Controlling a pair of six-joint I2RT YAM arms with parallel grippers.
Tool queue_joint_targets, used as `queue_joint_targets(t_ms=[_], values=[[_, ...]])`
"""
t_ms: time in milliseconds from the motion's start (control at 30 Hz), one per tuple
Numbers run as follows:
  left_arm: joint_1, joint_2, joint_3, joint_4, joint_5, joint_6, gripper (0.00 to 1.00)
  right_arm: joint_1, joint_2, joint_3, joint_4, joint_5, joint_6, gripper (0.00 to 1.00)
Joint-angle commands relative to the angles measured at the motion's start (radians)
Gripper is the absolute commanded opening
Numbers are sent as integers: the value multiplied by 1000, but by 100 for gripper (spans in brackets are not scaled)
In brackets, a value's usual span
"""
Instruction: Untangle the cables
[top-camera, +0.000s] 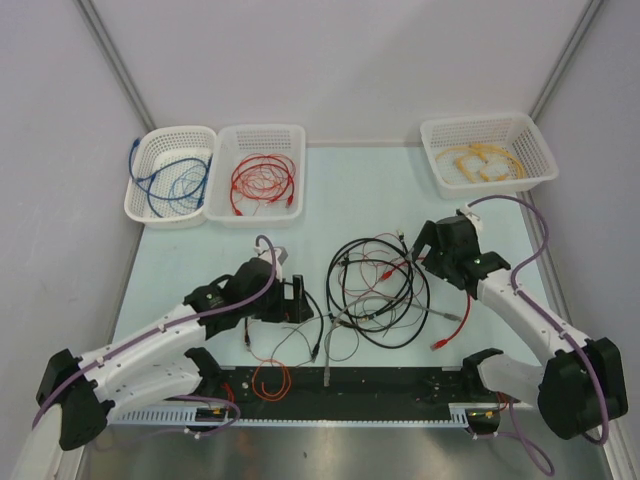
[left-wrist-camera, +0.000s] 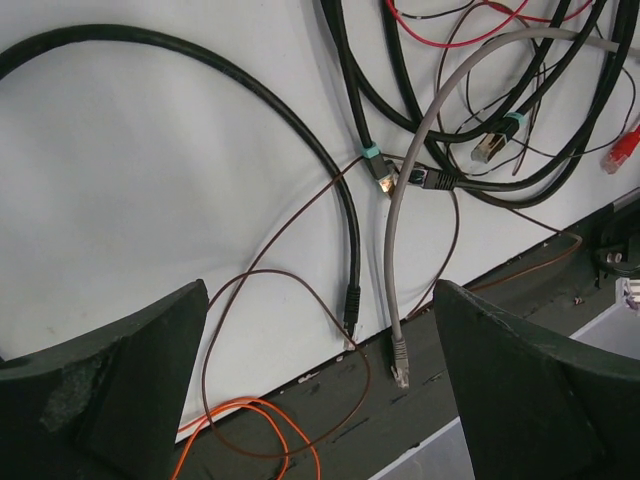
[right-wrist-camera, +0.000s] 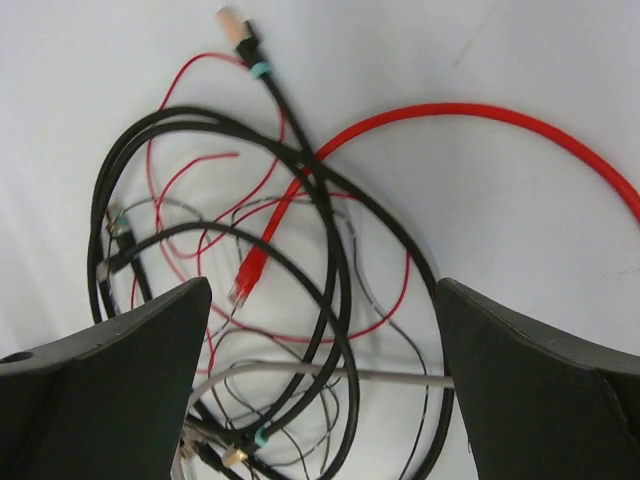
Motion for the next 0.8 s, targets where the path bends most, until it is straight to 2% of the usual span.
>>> queue_joint_targets(t_ms=[0, 100, 200, 400, 600, 700, 767], values=[[-4, 5, 53, 41, 2, 19, 100, -89, 84, 4, 24, -78, 49, 100], [-4, 9, 47, 42, 2, 26, 100, -89, 134, -7, 75, -113, 58, 100], [-2, 18, 47, 39, 2, 36, 100, -89, 205, -7, 103, -29, 37, 100], [-2, 17, 60, 9, -10, 60, 100, -106, 343, -7, 181, -13, 2, 98], [-4, 29, 66, -1, -16, 71, 100, -44, 459, -6, 256, -33, -4, 94], [-4, 38, 68, 2, -20, 72, 100, 7, 492, -3, 284, -46, -14, 87], [-2, 40, 59, 9, -20, 68, 100, 27, 533, -1, 301, -65, -20, 71]])
